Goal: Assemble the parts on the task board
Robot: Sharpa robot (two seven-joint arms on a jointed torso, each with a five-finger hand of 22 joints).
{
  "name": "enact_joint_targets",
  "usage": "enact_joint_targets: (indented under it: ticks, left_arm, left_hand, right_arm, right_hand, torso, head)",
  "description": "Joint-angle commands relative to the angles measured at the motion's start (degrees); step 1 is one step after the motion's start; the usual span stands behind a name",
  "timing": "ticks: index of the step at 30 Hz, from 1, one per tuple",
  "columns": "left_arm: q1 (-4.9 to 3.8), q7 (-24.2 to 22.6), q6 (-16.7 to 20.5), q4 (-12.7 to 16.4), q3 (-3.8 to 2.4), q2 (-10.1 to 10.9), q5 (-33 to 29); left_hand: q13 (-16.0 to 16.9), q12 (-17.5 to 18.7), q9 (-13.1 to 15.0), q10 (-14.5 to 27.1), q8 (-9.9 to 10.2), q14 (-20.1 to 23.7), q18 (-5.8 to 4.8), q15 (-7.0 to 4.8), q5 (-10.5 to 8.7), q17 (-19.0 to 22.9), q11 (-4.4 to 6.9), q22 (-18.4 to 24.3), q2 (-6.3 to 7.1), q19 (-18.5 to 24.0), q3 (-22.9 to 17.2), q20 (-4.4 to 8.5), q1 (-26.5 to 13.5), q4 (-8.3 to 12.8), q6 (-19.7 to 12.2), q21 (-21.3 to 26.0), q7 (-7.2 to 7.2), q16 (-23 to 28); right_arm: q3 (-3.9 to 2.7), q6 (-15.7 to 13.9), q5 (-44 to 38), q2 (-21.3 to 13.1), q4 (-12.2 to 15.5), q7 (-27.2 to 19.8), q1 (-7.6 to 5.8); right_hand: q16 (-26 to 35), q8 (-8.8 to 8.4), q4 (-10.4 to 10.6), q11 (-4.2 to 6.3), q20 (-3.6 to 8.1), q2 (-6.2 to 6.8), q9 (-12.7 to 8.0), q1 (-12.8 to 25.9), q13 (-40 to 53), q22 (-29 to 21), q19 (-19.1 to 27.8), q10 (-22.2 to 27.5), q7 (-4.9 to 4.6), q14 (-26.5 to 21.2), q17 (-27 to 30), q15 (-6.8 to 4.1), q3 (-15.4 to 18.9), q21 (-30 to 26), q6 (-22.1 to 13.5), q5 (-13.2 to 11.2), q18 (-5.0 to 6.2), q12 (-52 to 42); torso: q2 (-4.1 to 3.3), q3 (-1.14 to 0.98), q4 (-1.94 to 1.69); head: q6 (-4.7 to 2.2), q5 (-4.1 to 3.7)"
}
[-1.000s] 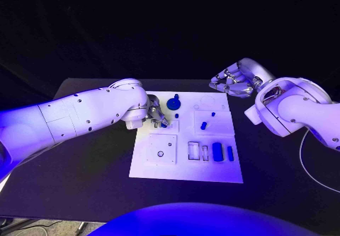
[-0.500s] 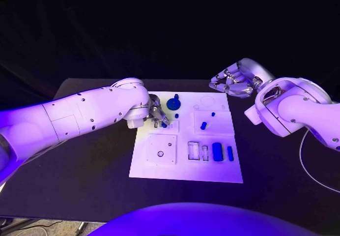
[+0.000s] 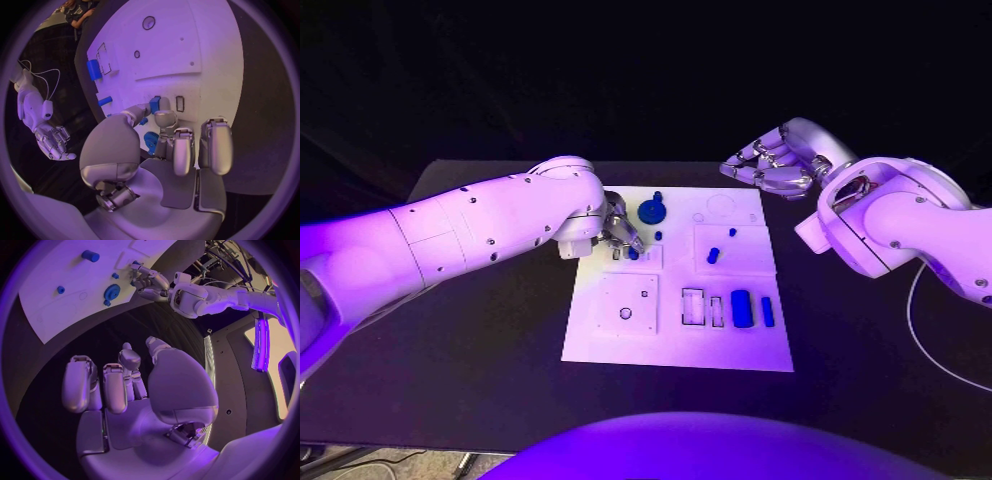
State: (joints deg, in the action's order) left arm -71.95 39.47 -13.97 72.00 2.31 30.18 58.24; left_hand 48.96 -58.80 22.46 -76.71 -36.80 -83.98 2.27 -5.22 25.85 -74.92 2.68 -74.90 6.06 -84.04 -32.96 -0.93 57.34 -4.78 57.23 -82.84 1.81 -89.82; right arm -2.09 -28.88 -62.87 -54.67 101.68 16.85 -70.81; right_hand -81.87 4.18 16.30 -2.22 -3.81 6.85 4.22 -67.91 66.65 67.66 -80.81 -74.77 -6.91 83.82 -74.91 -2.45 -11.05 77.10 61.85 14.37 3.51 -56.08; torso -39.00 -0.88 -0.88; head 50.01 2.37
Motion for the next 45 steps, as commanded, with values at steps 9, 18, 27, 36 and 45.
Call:
enact_joint_targets:
  ticks: [9,18,27,36,45]
  left_arm:
    - [0.58,4.3,-2.0,-0.1,0.24,0.3,1.1]
    - [0.65,4.2,-0.8,0.2,-0.02,1.2,0.8]
    - [0.52,4.1,0.5,2.4,-0.96,2.9,0.7]
    - [-0.23,3.9,1.8,5.3,-3.24,5.3,-3.5]
    - [-3.40,3.9,-0.3,6.6,-4.68,8.4,-10.3]
  left_hand:
    - [1.0,-0.9,-1.3,-0.8,0.7,-6.0,-0.63,-0.63,-9.84,-15.1,0.09,-10.3,0.72,-3.8,9.1,0.48,-4.6,-2.0,1.6,-0.8,-0.61,-0.2]
    - [1.8,-1.4,-2.3,-1.0,1.1,-6.0,-0.77,-0.71,-18.70,-15.1,0.12,-10.8,-0.50,-4.0,15.7,0.56,-3.6,-4.7,2.2,-1.3,-0.70,-0.2]
    - [1.8,-1.4,-2.7,-1.0,1.2,-6.0,-0.74,-0.80,-18.88,-15.1,0.19,-10.8,-0.77,-4.0,18.9,0.63,-2.9,-6.1,2.4,-1.2,-0.77,-0.2]
    - [1.7,-1.3,-3.1,-0.8,1.0,-6.0,-0.65,-0.91,-22.78,-15.1,0.23,-10.6,-0.50,-3.9,25.0,0.77,-2.0,-8.9,2.3,-0.7,-0.79,-0.2]
    - [-6.4,5.6,-4.0,4.8,2.5,-6.0,0.28,0.16,-22.14,-15.1,-1.23,-7.8,-1.60,-2.6,29.0,-0.01,2.5,-9.5,-1.8,3.4,0.90,-0.2]
  right_arm:
    - [0.00,0.6,4.2,0.2,-0.3,-2.1,0.01]
    - [0.00,0.6,4.9,0.4,-0.6,-2.5,0.01]
    - [0.00,1.1,4.9,0.7,-1.1,-2.7,0.04]
    - [0.10,1.5,4.9,1.1,-1.7,-2.8,0.17]
    - [0.28,1.9,4.4,1.3,-2.6,-2.6,0.29]
  right_hand:
    - [0.7,-0.14,0.3,-0.01,-0.07,-2.74,0.1,2.2,0.2,-0.6,0.6,0.6,-0.04,4.2,-6.8,0.40,6.1,-0.8,-0.5,-6.8,1.24,-0.3]
    - [0.8,-0.15,0.1,-0.03,-0.08,-2.92,0.1,1.6,0.2,-0.8,0.6,0.6,-0.06,4.2,-6.7,0.41,7.3,-0.9,-0.6,-7.2,1.27,-0.4]
    - [0.9,-0.17,0.2,-0.05,-0.09,-3.04,0.1,1.4,0.1,-1.2,0.8,0.7,-0.08,4.2,-6.6,0.42,7.8,-1.2,-0.7,-7.3,1.36,-0.2]
    - [1.0,-0.18,0.2,-0.07,-0.10,-3.14,0.1,1.4,0.1,-1.2,0.8,0.7,-0.10,4.2,-6.5,0.43,8.0,-1.3,-0.7,-7.2,1.36,-0.2]
    - [1.0,-0.18,0.1,-0.08,-0.12,-3.25,0.1,1.1,0.1,-1.3,0.8,0.8,-0.11,4.2,-6.5,0.45,8.6,-1.3,-0.8,-7.1,1.38,-0.3]
  torso:
    - [-0.08,-0.03,0.01]
    - [-0.08,-0.10,-0.01]
    - [-0.11,-0.08,-0.16]
    - [0.00,-0.11,0.02]
    - [0.04,-0.05,-0.15]
  head:
    - [-0.01,-0.11]
    - [-0.01,-0.37]
    - [-0.01,-0.27]
    - [-0.01,0.03]
    - [-0.02,-0.09]
